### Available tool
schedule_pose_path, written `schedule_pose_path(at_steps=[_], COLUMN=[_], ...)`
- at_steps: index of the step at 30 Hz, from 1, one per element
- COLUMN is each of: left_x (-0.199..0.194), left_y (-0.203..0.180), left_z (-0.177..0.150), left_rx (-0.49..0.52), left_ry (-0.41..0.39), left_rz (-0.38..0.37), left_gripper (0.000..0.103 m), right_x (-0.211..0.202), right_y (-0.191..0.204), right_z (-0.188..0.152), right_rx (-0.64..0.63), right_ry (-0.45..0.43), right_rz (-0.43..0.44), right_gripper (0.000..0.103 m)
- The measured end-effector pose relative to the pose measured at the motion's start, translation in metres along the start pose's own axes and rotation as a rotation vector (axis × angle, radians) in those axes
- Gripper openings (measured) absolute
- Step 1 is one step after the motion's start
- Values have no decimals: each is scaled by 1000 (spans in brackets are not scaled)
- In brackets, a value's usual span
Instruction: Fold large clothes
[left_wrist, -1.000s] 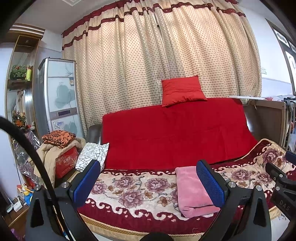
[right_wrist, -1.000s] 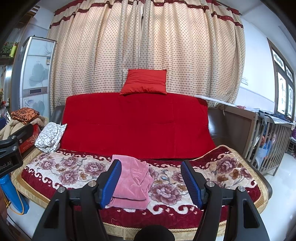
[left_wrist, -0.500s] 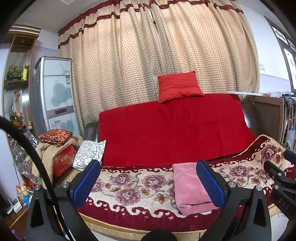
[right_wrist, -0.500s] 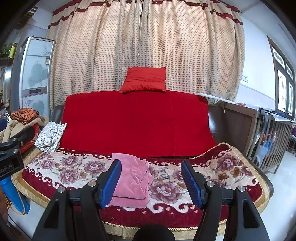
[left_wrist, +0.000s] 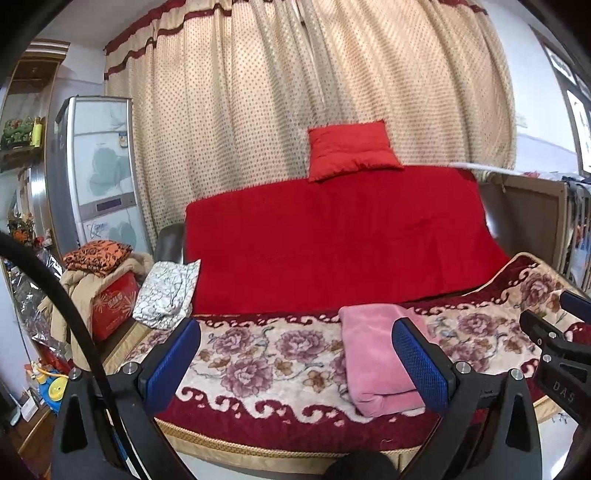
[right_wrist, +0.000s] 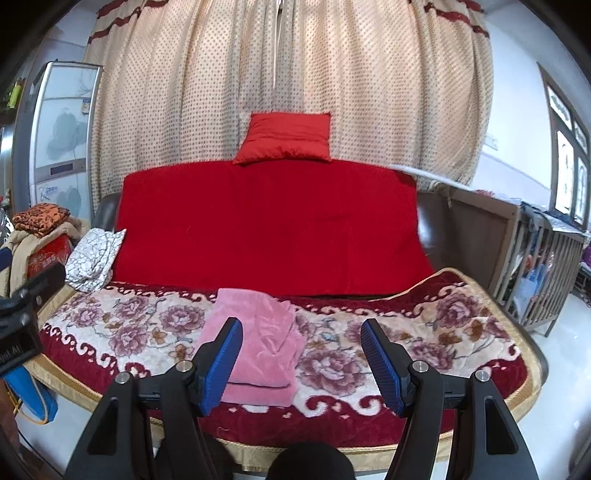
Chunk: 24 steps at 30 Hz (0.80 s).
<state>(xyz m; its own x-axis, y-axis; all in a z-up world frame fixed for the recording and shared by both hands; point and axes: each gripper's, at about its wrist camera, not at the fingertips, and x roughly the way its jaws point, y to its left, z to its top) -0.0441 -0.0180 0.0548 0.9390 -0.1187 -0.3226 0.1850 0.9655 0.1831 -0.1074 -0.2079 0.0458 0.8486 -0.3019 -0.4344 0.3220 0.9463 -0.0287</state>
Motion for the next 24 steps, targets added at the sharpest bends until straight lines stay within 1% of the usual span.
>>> schedule_pose_path(at_steps=[3,7,10,12,14,16,21,24], left_x=[14,40,51,51,46,35,18,19], left_y=[7,15,19,19,16,12,10,10], left_z=[-7,-23,-33,-38,-41,-38,-30,-30], left_rx=[-17,-35,-75,-90,-77,-60,-39,-43], left_ry=[26,97,146,167,170,144,85,84], left_rz=[25,58,64,53,38,37,29,22], left_gripper=[103,103,103,103,103,103,103,103], right_x=[17,44,62,62,56,50,30,28], right_y=[14,27,32,33,30,28,23,23], right_z=[-5,-20,-36,-43,-48,-47,-36,-33], right_rx=[-31,-39,-62,-66,-67,-67,-50,-57], right_ry=[38,105,182,204,205,198,137,121], right_rz=[26,58,79,83,77,70,60,48], right_gripper=[71,70,70,70,70,70,70,70])
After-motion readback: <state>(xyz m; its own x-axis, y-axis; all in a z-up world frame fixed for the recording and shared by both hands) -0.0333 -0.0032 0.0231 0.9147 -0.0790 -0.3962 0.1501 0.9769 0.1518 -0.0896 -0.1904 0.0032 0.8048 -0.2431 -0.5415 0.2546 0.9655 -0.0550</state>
